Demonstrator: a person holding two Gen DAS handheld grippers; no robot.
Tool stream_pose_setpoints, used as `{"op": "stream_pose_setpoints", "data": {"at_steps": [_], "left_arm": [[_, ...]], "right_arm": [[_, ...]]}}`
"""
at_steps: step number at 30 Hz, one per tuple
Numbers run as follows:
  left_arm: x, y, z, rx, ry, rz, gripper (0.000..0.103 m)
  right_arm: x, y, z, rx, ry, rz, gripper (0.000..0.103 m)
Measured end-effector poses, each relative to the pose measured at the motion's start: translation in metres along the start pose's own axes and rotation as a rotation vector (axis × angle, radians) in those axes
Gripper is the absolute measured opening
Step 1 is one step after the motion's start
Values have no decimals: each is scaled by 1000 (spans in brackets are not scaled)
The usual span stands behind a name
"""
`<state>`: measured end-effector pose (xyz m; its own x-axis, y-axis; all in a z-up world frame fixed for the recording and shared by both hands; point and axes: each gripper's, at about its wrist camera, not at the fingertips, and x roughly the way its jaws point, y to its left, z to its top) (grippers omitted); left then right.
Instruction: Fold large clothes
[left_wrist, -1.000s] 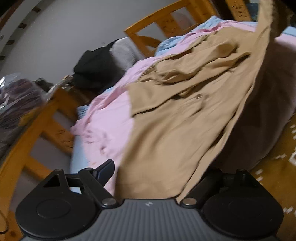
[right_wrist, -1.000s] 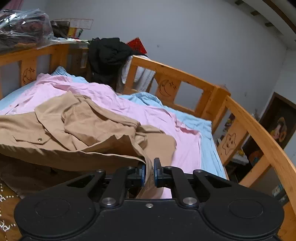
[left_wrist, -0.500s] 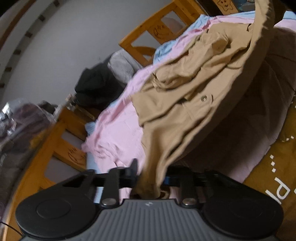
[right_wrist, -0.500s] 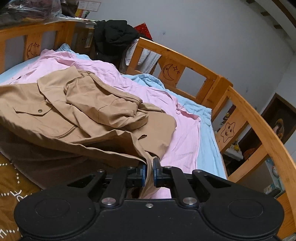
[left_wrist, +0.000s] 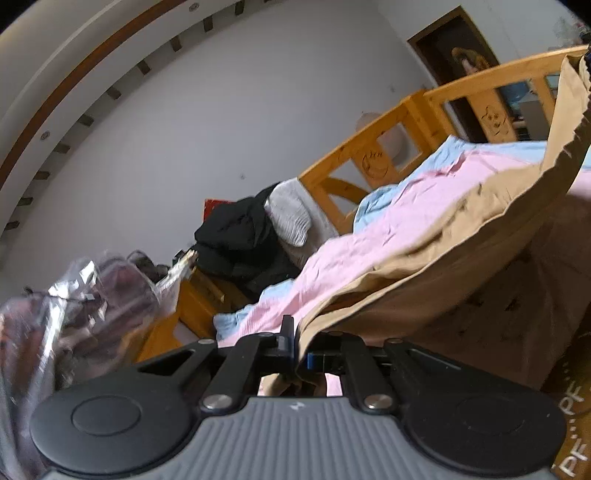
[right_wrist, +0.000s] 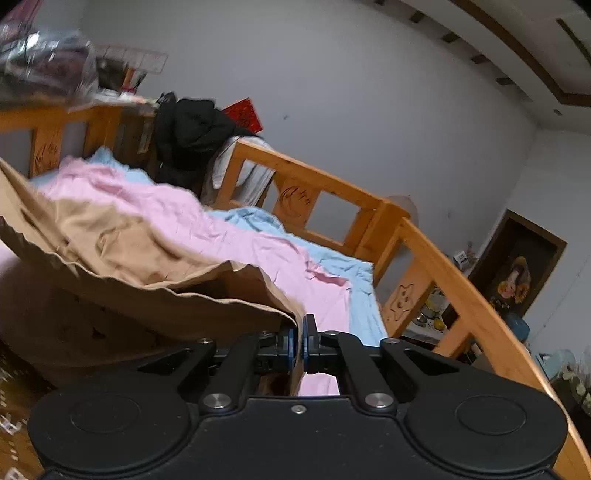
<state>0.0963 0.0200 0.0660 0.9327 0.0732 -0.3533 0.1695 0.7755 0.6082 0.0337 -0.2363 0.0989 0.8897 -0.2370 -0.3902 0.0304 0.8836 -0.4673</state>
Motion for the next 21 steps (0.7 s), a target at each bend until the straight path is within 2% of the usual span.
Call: {"op": "stream_pose_setpoints", "data": {"at_steps": [5,10,15,19,21], "left_arm": [[-2,2,15,3,29,-48,7],[16,0,18,-61,81,-72,8],[31,2,18,-101,121,-79,8],[65,6,26,-138,157,-120,9],[93,8,30,-159,192,-169,9]], "right_arm": [[-17,-12,5,47,15,-15,3],[-2,-13,-6,96,59,-9,3],[12,-13,-7,102,63,3,3],[43,-17,-6,112,88,31,4],[72,-17,-5,110,131,55,4]]}}
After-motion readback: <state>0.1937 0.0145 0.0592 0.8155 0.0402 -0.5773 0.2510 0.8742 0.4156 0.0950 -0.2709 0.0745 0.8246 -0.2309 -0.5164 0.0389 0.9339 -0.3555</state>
